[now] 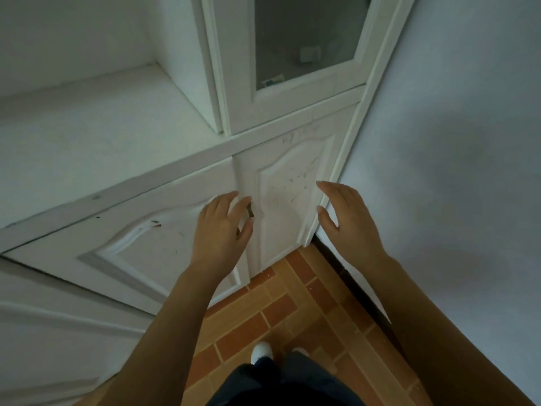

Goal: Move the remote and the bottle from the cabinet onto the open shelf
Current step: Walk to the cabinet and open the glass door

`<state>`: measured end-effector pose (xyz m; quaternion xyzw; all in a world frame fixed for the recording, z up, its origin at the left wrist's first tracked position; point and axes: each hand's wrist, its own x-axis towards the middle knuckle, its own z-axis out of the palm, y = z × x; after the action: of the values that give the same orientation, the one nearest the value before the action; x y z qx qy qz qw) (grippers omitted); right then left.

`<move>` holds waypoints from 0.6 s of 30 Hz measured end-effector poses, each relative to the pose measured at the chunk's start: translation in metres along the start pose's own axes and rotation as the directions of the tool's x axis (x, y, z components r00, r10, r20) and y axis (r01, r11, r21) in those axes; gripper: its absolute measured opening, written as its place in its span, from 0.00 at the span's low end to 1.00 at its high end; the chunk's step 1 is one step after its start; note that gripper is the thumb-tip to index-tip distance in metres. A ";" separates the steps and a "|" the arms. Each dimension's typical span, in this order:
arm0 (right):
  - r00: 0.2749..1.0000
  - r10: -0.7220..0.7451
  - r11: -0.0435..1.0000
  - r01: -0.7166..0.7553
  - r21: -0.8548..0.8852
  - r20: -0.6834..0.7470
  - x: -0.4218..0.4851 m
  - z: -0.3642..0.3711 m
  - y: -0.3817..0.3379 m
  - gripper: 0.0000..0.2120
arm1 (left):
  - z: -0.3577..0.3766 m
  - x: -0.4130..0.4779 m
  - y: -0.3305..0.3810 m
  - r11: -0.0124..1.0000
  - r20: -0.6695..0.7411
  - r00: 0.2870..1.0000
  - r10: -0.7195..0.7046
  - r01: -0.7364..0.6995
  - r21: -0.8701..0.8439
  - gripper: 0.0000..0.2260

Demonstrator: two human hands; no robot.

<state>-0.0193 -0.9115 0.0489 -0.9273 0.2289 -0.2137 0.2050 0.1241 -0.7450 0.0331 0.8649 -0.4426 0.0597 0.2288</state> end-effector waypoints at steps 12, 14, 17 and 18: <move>0.950 -0.310 0.949 0.312 0.044 -0.046 0.078 -0.017 -0.028 0.20 | -0.041 0.035 -0.009 0.987 -0.239 0.963 -0.125 0.145 0.066 0.17; 0.937 -0.342 0.938 0.345 0.043 -0.066 0.093 -0.024 -0.037 0.20 | -0.051 0.045 -0.010 0.985 -0.272 0.953 -0.132 0.158 0.075 0.18; 0.917 -0.386 0.921 0.390 0.024 -0.097 0.116 -0.036 -0.054 0.20 | -0.067 0.061 -0.013 0.983 -0.312 0.943 -0.112 0.152 0.106 0.18; 0.912 -0.397 0.916 0.401 0.020 -0.107 0.123 -0.041 -0.060 0.20 | -0.073 0.066 -0.014 0.981 -0.327 0.939 -0.106 0.152 0.119 0.18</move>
<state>0.0797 -0.9375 0.1481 -0.9380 0.0405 -0.3023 0.1647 0.1822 -0.7538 0.1132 0.8852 -0.3366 0.2150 0.2386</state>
